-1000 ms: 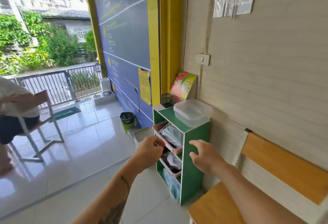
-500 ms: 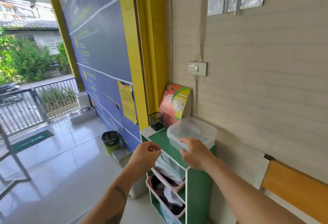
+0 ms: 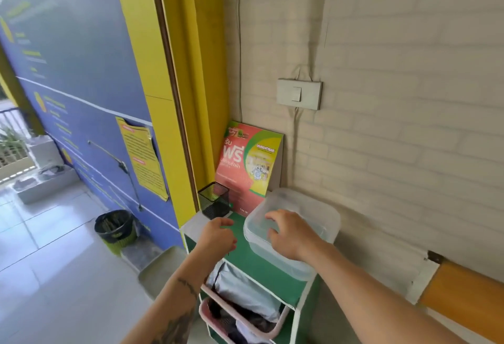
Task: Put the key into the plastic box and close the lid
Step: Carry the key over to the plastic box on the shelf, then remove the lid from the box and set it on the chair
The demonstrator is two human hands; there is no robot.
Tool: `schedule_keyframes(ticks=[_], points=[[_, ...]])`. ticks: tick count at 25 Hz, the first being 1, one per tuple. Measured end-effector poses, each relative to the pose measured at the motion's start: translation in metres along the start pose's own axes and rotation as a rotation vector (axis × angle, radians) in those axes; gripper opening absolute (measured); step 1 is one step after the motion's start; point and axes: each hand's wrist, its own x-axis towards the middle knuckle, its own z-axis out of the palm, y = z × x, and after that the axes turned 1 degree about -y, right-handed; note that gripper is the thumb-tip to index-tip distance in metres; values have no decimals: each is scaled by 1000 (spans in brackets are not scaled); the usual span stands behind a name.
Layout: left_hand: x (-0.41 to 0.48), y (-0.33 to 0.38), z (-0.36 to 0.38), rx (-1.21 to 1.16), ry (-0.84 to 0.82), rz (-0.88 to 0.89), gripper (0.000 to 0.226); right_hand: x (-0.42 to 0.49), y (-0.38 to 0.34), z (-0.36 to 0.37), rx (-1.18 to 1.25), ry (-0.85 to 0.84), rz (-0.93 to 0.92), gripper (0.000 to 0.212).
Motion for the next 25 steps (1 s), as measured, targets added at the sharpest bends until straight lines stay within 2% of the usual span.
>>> schedule_keyframes(ticks=[5, 9, 17, 21, 25], points=[[89, -21, -15, 220, -130, 60, 37, 47, -15, 24, -55, 25, 125, 47], [126, -28, -8, 346, -217, 101, 39, 62, -23, 38, -148, -11, 244, 44], [151, -47, 5, 529, -344, 330, 46, 61, -30, 52, -196, 7, 321, 60], [137, -48, 0, 429, -252, 448, 39, 57, -28, 55, -209, 32, 309, 58], [116, -52, 4, 197, -399, 244, 39, 55, -26, 54, -354, -7, 301, 67]])
